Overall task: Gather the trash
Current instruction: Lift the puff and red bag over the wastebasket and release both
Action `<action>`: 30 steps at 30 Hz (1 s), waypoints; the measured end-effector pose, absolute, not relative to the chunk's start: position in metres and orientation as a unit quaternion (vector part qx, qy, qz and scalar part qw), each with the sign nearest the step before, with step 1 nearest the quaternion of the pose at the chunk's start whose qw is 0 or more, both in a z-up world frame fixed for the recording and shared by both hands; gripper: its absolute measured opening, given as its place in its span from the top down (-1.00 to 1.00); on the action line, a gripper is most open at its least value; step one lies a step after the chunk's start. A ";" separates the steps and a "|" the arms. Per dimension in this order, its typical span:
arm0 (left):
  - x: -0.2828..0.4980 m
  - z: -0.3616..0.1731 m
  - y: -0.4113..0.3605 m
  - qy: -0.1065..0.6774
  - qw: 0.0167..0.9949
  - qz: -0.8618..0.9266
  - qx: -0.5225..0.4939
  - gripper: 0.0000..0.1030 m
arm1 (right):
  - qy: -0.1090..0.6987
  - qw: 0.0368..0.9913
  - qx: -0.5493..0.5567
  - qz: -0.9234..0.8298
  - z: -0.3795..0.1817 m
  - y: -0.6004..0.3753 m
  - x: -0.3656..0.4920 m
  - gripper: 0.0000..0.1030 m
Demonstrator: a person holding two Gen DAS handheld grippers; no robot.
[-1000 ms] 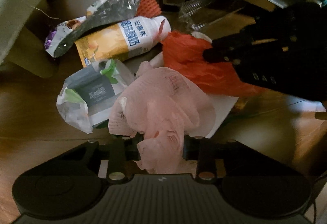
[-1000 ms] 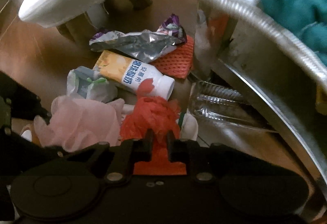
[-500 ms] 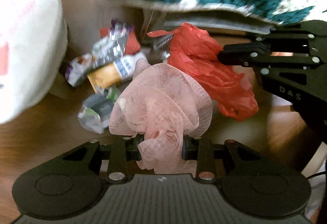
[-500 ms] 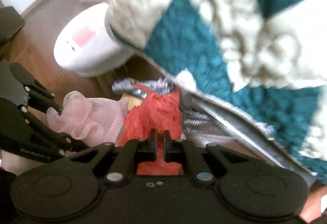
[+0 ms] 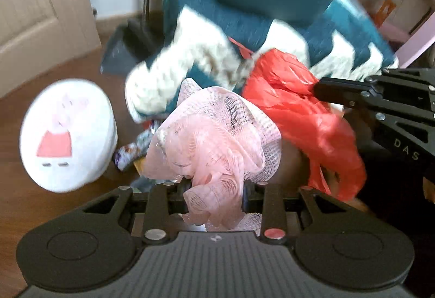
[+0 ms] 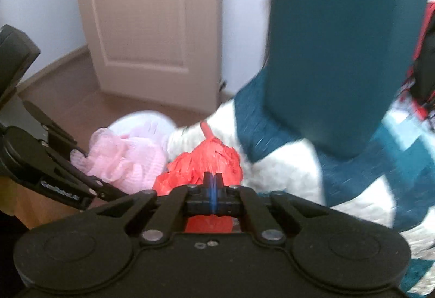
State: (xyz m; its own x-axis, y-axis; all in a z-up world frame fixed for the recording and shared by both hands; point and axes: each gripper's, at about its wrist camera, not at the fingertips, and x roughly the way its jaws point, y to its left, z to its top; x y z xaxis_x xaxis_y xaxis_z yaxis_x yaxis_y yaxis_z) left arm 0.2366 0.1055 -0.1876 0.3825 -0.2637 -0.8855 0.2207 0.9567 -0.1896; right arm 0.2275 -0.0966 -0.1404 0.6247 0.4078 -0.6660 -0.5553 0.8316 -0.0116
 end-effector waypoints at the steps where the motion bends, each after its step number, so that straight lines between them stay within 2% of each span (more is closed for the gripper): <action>1: 0.233 -0.177 0.105 0.527 0.837 -0.144 -0.024 0.39 | 0.328 0.899 -0.111 0.267 -0.128 -0.101 0.222 1.00; 15: 0.199 -0.020 0.086 0.392 0.910 -0.128 -0.042 0.39 | 0.184 0.939 -0.136 0.257 0.005 -0.138 0.193 1.00; 25: 0.252 0.107 0.059 0.270 0.955 -0.118 -0.032 0.38 | 0.082 0.964 -0.134 0.214 0.112 -0.159 0.245 1.00; 30: 0.291 0.139 0.032 0.242 0.964 -0.109 -0.004 0.38 | 0.068 0.971 -0.133 0.186 0.134 -0.162 0.287 1.00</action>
